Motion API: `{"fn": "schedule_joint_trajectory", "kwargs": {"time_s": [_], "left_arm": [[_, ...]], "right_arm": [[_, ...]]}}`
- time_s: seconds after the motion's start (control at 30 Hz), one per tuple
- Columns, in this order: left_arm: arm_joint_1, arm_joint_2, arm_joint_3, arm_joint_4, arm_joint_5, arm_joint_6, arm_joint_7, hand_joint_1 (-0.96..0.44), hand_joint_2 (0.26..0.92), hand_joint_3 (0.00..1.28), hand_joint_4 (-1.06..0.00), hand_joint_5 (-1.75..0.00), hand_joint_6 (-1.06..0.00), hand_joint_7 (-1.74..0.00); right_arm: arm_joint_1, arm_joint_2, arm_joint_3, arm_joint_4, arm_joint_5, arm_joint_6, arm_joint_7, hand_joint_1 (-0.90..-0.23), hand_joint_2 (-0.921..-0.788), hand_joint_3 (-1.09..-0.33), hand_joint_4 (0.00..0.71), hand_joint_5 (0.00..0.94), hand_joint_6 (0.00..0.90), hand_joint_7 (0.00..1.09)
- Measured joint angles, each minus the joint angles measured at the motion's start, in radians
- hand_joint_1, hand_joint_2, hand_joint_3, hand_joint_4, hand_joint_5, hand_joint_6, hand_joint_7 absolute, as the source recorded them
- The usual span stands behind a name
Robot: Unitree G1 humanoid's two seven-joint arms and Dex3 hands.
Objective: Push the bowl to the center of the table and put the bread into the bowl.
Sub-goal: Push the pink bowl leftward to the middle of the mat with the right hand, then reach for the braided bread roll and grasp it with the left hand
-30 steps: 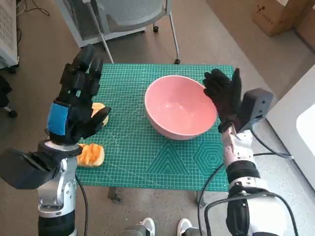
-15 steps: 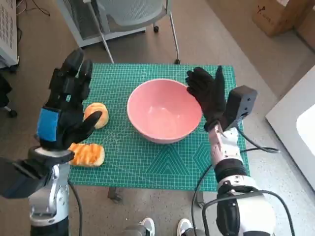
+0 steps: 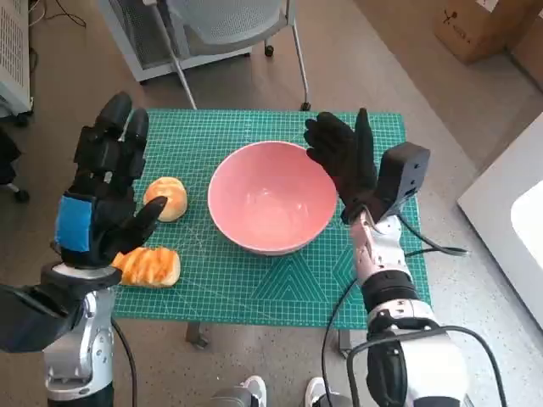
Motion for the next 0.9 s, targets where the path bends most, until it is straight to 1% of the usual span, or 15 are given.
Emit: {"fn": "schedule_joint_trajectory", "kwargs": {"time_s": [0.07,0.17,0.27,0.33,0.47,0.53,0.63,0.73,0.8,0.83,0.87,0.9], "left_arm": [[0.0,0.0,0.0,0.0,0.001,0.0,0.004,-0.65,0.921,0.21,-0.09,-0.01,0.0,-0.39],[0.0,-0.001,-0.001,0.0,0.004,0.0,0.008,-0.65,0.921,0.21,-0.09,-0.01,0.0,-0.39],[0.0,-0.001,-0.003,0.0,0.012,0.0,0.008,-0.65,0.921,0.21,-0.09,-0.01,0.0,-0.39],[0.0,-0.001,-0.003,0.0,0.019,0.0,0.009,-0.65,0.921,0.21,-0.09,-0.01,0.0,-0.39],[-0.001,0.0,-0.003,-0.005,0.023,0.003,0.012,-0.66,0.921,0.21,-0.1,-0.01,0.0,-0.39],[-0.001,0.003,0.0,-0.018,0.024,0.014,0.015,-0.66,0.921,0.21,-0.1,-0.01,0.0,-0.39],[-0.001,0.019,0.007,-0.059,0.024,0.046,0.013,-0.67,0.921,0.19,-0.09,0.0,0.0,-0.38],[0.001,0.056,0.017,-0.111,0.025,0.089,0.001,-0.67,0.921,0.14,-0.06,0.0,0.0,-0.36],[0.009,0.111,0.03,-0.165,0.035,0.146,-0.022,-0.64,0.869,0.08,-0.03,0.0,0.0,-0.33],[0.015,0.145,0.038,-0.19,0.039,0.181,-0.036,-0.59,0.83,0.05,-0.02,0.0,0.0,-0.32],[0.022,0.187,0.05,-0.219,0.044,0.221,-0.051,-0.57,0.816,0.04,-0.01,0.0,0.0,-0.32],[0.028,0.227,0.061,-0.244,0.053,0.261,-0.066,-0.49,0.775,0.03,-0.01,0.0,-0.02,-0.32]], "right_arm": [[-0.008,-0.005,-0.002,-0.01,0.007,-0.019,0.016,-0.61,-0.921,-0.907,0.078,0.001,0.261,0.01],[-0.023,-0.018,-0.005,-0.028,0.01,-0.065,0.044,-0.623,-0.921,-0.89,0.073,0.0,0.263,0.01],[-0.037,-0.037,-0.009,-0.044,0.013,-0.127,0.068,-0.654,-0.921,-0.85,0.082,0.005,0.278,0.02],[-0.044,-0.049,-0.01,-0.058,0.015,-0.178,0.083,-0.669,-0.921,-0.833,0.102,0.014,0.294,0.02],[-0.047,-0.074,-0.008,-0.093,0.016,-0.274,0.117,-0.673,-0.921,-0.819,0.144,0.029,0.32,0.03],[-0.047,-0.081,-0.009,-0.108,0.023,-0.307,0.14,-0.675,-0.921,-0.806,0.164,0.033,0.333,0.04],[-0.046,-0.082,-0.008,-0.132,0.046,-0.346,0.178,-0.681,-0.921,-0.783,0.189,0.035,0.34,0.04],[-0.041,-0.083,-0.007,-0.155,0.055,-0.368,0.204,-0.687,-0.921,-0.765,0.201,0.031,0.346,0.03],[-0.037,-0.082,-0.003,-0.17,0.06,-0.376,0.221,-0.695,-0.921,-0.751,0.206,0.027,0.359,0.04],[-0.035,-0.081,-0.002,-0.175,0.063,-0.379,0.228,-0.7,-0.921,-0.742,0.207,0.025,0.363,0.04],[-0.034,-0.081,-0.001,-0.182,0.067,-0.381,0.233,-0.702,-0.921,-0.739,0.208,0.024,0.365,0.04],[-0.032,-0.081,0.0,-0.188,0.071,-0.382,0.238,-0.707,-0.921,-0.729,0.21,0.022,0.37,0.04]]}}
